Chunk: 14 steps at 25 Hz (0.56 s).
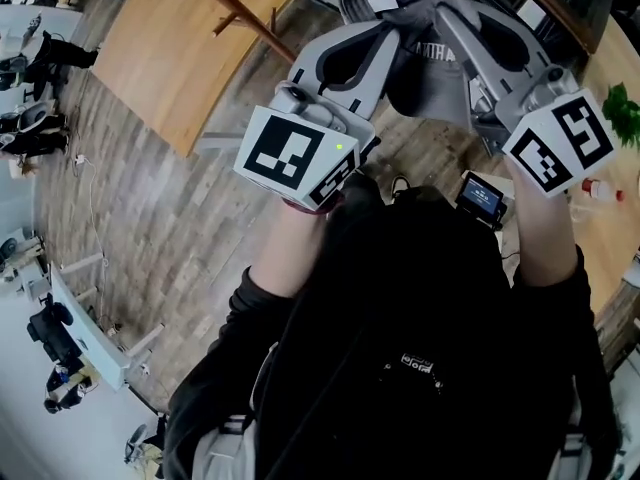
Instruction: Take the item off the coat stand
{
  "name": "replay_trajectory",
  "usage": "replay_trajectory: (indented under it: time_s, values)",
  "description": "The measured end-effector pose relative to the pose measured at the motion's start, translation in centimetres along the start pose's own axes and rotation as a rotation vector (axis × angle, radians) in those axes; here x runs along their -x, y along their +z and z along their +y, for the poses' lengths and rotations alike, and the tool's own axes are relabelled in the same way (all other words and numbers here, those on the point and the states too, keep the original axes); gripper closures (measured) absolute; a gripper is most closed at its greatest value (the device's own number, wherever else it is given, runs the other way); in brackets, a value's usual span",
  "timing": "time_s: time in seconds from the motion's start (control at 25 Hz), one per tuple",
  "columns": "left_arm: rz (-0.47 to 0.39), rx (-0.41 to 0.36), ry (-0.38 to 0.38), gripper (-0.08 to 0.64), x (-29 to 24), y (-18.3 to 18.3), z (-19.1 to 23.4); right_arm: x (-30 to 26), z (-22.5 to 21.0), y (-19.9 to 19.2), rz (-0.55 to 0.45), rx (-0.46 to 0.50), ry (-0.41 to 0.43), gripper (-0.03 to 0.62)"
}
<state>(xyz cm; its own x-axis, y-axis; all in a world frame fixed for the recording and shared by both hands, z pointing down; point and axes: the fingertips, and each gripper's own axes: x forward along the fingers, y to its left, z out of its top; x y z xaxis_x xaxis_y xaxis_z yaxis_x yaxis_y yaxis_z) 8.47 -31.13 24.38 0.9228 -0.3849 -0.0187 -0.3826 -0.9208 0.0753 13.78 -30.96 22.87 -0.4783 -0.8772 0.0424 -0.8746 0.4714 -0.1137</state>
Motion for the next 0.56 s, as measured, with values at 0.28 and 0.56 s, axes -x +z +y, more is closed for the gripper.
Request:
replay_trajectory:
  time_s: [0.28,0.56]
  values:
    - [0.015,0.015,0.065,0.56,0.5,-1.0,-2.2,1.8,1.6,-1.6,0.054,0.046,0.072,0.554]
    - [0.072,0.003,0.163,0.56,4.5,-2.8,-1.8,0.7,5.2,-1.8,0.04,0.031,0.165,0.554]
